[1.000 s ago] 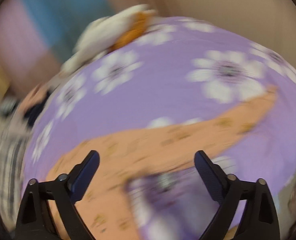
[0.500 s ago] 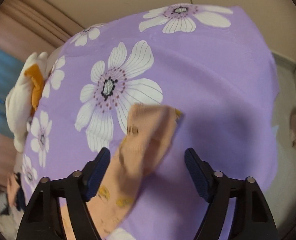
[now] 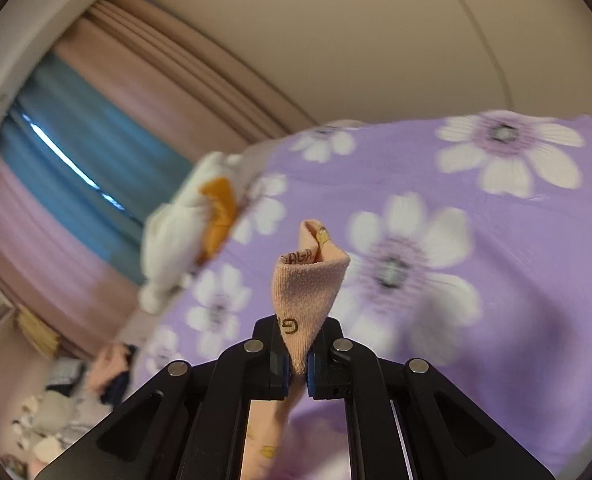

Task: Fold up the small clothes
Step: 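Grasp the sleeve cuff with the right tool, then lift the sleeve and carry it across the shirt body with the right tool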

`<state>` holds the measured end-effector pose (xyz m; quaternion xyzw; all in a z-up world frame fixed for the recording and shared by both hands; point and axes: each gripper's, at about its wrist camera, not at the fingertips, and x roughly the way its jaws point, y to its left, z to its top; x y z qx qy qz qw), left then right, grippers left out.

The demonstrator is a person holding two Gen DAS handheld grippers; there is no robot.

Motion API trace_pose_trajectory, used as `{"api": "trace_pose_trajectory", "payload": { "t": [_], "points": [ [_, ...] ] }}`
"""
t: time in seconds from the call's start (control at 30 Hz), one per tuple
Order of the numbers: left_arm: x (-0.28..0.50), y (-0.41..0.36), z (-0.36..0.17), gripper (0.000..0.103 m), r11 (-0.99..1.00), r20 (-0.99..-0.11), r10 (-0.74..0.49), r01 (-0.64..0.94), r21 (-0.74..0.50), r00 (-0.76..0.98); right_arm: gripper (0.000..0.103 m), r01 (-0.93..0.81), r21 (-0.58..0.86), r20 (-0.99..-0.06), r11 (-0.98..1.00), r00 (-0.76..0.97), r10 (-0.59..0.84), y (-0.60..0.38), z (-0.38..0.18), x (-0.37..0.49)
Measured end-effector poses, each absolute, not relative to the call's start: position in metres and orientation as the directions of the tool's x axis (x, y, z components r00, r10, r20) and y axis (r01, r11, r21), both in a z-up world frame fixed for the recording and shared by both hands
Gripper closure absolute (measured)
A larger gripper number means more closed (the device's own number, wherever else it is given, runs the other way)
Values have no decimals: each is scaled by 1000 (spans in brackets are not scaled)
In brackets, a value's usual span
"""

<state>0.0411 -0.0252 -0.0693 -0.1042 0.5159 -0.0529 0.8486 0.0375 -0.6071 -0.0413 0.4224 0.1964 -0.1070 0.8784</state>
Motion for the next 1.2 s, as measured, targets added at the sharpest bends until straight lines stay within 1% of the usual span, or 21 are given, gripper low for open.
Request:
{"api": "trace_pose_trajectory", "payload": {
  "t": [0.07,0.13,0.17,0.2,0.27,0.33,0.43,0.53,0.73,0.87,0.97,1.07,1.2],
  "points": [
    [42,-26,-72,13,973,-870,-200,-15,-231,450,96,465,678,-541,569,840,-41,-618,-81,31],
    [43,-26,-74,13,973,-876,-199,-16,-229,440,96,587,642,-665,494,747,-24,-628,-128,26],
    [42,-26,-74,13,974,-877,-197,-15,-227,438,96,637,621,-710,456,704,-17,-632,-149,21],
    [42,-26,-74,13,975,-879,-194,-15,-223,436,97,648,626,-718,434,696,-2,-633,-163,16],
    [42,-25,-74,13,976,-879,-189,-18,-219,438,97,604,683,-663,411,748,2,-632,-168,4],
    [41,-24,-74,13,975,-877,-192,-19,-222,440,97,619,666,-676,416,736,-11,-631,-163,4],
    [40,-21,-73,13,974,-876,-191,-26,-226,443,97,657,602,-714,453,698,-64,-626,-149,14],
    [38,-15,-70,13,973,-872,-187,-38,-228,453,97,638,583,-686,503,718,-117,-615,-127,21],
    [37,10,-64,13,965,-857,-161,-104,-241,489,97,497,572,-562,653,817,-129,-589,-52,44],
    [34,26,-62,13,957,-850,-146,-144,-251,506,97,355,556,-474,752,878,-65,-554,-4,68],
    [31,37,-60,13,951,-845,-138,-170,-260,517,97,242,539,-426,807,905,13,-520,22,85],
    [27,47,-60,13,945,-842,-129,-192,-264,523,97,133,511,-402,849,910,99,-481,40,107],
    [22,58,-62,13,939,-841,-121,-214,-270,527,97,8,459,-397,889,896,197,-423,48,127]
  ]
}}
